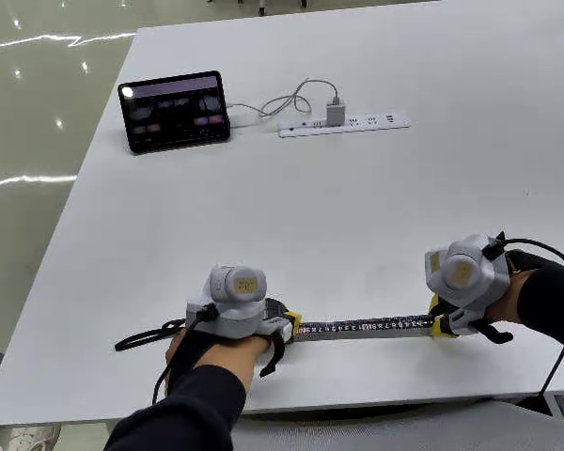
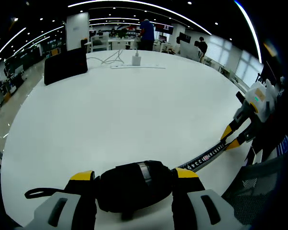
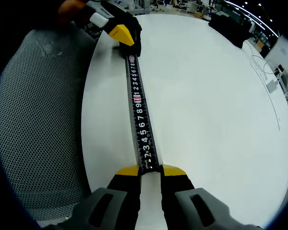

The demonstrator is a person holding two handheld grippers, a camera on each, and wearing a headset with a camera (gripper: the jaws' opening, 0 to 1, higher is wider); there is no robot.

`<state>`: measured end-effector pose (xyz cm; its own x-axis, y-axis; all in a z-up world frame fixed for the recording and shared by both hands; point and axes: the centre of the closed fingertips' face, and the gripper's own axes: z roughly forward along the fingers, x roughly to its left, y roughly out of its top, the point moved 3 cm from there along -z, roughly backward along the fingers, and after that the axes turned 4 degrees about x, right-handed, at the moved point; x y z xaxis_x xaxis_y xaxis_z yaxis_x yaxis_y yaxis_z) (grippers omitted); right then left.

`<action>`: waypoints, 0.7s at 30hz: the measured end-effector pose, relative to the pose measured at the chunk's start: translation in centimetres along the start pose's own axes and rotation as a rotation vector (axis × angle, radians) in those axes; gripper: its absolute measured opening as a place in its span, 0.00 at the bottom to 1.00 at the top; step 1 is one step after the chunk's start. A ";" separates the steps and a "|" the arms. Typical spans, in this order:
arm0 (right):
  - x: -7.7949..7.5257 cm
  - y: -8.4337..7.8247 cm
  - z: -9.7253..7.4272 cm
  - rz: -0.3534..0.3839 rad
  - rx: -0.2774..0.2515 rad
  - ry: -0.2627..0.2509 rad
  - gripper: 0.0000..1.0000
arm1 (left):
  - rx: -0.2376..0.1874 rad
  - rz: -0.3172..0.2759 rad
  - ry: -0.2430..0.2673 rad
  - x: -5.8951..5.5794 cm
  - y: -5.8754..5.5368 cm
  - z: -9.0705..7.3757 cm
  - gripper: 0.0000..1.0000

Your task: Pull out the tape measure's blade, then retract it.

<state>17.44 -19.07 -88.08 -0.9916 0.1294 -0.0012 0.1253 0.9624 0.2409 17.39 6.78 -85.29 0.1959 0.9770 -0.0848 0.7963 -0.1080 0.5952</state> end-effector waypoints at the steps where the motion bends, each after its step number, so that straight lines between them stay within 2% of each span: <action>1: 0.1 0.1 0.0 -0.001 0.003 -0.001 0.11 | 0.000 -0.001 -0.001 0.0 0.0 0.0 0.60; 21: 0.2 1.3 0.3 -0.009 -0.007 -0.002 0.11 | -0.003 0.000 -0.005 0.0 0.0 0.0 0.60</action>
<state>17.40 -17.71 -88.02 -0.9926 0.1209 -0.0059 0.1156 0.9618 0.2481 17.33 6.75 -85.27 0.1985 0.9761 -0.0888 0.7946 -0.1073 0.5975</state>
